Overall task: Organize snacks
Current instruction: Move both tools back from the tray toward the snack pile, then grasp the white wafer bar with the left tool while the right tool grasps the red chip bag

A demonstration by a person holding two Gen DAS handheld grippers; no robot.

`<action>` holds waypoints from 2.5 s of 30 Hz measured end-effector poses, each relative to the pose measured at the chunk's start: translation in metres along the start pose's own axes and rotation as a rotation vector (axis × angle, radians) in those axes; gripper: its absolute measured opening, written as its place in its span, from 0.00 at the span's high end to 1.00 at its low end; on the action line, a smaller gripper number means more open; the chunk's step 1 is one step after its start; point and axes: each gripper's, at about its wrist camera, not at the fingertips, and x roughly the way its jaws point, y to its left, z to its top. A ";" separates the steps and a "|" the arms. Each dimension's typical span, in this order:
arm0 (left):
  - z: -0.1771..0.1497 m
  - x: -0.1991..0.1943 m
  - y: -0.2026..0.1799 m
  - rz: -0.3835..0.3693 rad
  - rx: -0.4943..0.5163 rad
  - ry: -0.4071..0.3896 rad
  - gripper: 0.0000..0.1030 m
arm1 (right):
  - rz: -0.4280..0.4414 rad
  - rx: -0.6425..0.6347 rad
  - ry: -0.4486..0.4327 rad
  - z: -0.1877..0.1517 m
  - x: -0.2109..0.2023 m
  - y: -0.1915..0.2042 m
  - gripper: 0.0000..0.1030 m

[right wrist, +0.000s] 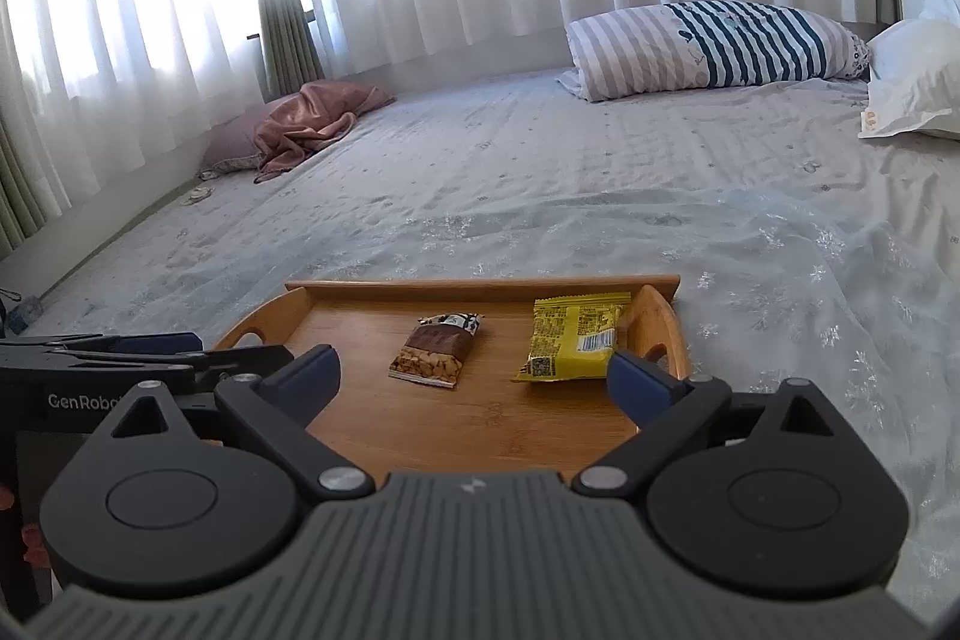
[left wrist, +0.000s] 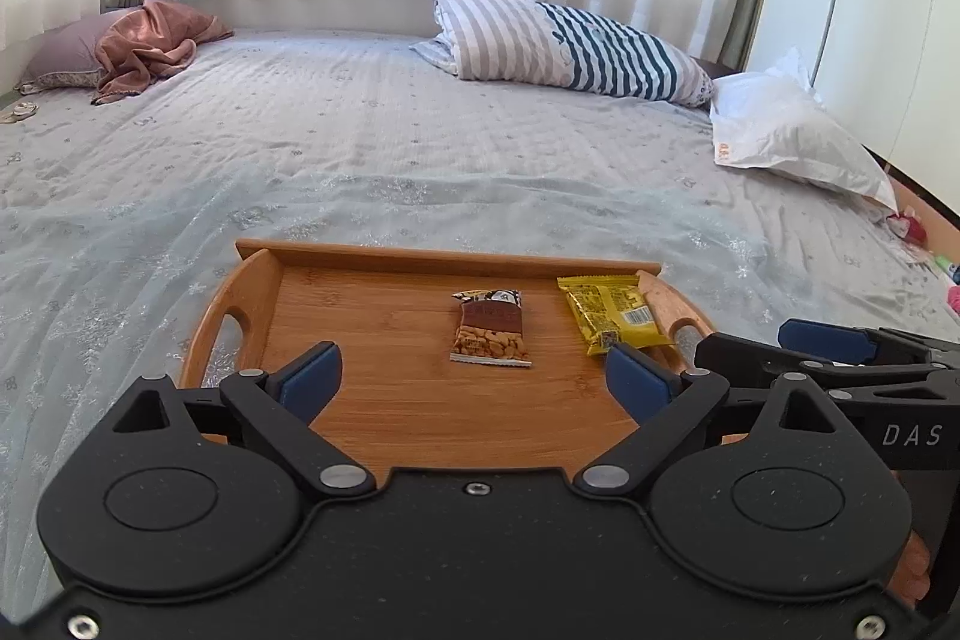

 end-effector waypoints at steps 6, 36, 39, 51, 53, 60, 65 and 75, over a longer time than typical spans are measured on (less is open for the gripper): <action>-0.012 -0.022 -0.002 0.001 0.015 -0.001 0.07 | 0.008 -0.010 -0.017 -0.010 -0.017 0.007 0.01; -0.074 -0.105 0.011 -0.017 0.048 -0.029 0.05 | 0.015 -0.106 -0.076 -0.071 -0.070 0.046 0.00; -0.085 -0.112 0.013 -0.017 0.034 -0.032 0.05 | -0.003 -0.145 -0.095 -0.079 -0.077 0.052 0.00; -0.126 -0.126 0.021 0.035 0.028 -0.058 0.04 | -0.025 -0.194 -0.107 -0.118 -0.089 0.069 0.00; -0.133 -0.128 0.023 0.036 0.019 -0.057 0.04 | -0.040 -0.197 -0.109 -0.123 -0.090 0.070 0.00; -0.155 -0.129 0.027 0.076 0.030 -0.062 0.04 | -0.072 -0.209 -0.103 -0.143 -0.094 0.074 0.00; -0.169 -0.126 0.031 0.109 0.045 -0.048 0.04 | -0.112 -0.221 -0.109 -0.161 -0.097 0.079 0.00; -0.180 -0.126 0.032 0.161 0.116 -0.021 0.41 | -0.060 -0.339 -0.170 -0.188 -0.108 0.107 0.00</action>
